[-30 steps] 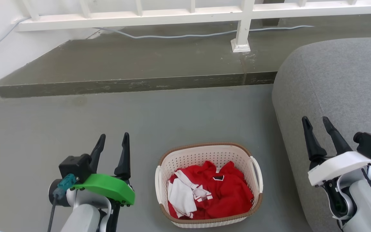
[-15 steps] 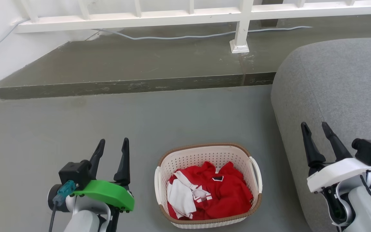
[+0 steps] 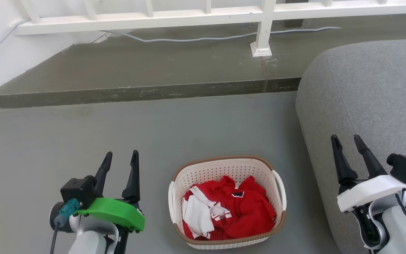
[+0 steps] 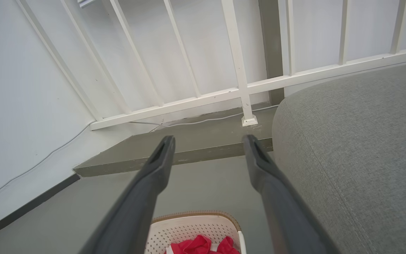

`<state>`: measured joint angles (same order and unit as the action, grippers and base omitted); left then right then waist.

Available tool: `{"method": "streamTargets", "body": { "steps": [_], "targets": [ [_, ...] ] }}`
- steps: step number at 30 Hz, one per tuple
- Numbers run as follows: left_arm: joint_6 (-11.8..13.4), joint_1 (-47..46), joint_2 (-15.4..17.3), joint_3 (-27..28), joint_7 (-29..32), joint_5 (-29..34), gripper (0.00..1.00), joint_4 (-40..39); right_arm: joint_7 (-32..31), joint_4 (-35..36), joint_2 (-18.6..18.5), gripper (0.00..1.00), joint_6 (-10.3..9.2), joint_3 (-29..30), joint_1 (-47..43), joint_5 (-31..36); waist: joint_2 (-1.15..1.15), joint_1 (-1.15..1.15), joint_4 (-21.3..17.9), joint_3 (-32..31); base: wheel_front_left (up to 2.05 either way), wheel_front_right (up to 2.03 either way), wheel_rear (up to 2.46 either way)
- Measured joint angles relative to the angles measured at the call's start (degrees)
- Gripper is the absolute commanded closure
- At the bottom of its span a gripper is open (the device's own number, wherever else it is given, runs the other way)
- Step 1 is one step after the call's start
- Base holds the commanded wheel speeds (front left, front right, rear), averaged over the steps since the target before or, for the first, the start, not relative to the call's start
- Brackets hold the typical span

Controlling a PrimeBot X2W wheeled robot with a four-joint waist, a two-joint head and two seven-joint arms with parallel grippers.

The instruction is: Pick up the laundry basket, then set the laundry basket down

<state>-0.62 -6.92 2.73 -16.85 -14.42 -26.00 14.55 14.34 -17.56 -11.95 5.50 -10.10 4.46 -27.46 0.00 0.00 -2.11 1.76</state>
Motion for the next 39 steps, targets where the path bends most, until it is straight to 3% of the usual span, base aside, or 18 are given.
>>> {"method": "streamTargets", "body": {
  "steps": [7,8,20,39],
  "targets": [
    [-0.7,0.6,0.0,0.1,0.0,0.1,0.0,0.1,0.0,-0.1,0.5,0.0,0.08,0.6,-0.2,0.8,0.0,0.0,-0.1,-0.1,0.0,0.0,0.0],
    [-0.7,0.6,0.0,0.1,0.0,0.1,1.0,0.1,0.0,-0.1,0.5,1.0,0.08,0.6,-0.2,0.8,0.0,0.0,-0.1,-0.1,0.0,0.0,0.0],
    [-0.7,2.7,-0.3,0.2,0.8,-2.9,1.0,2.2,-1.3,-2.4,2.5,1.0,0.02,1.4,-2.3,-2.4,0.0,0.0,0.0,-0.2,0.0,0.0,0.0],
    [-1.8,2.7,-0.3,3.9,4.3,-16.4,1.0,1.6,-5.4,-2.3,3.8,1.0,0.04,4.6,-2.3,-15.1,0.0,0.0,0.4,-0.5,0.0,0.0,0.0]
  ]
}}
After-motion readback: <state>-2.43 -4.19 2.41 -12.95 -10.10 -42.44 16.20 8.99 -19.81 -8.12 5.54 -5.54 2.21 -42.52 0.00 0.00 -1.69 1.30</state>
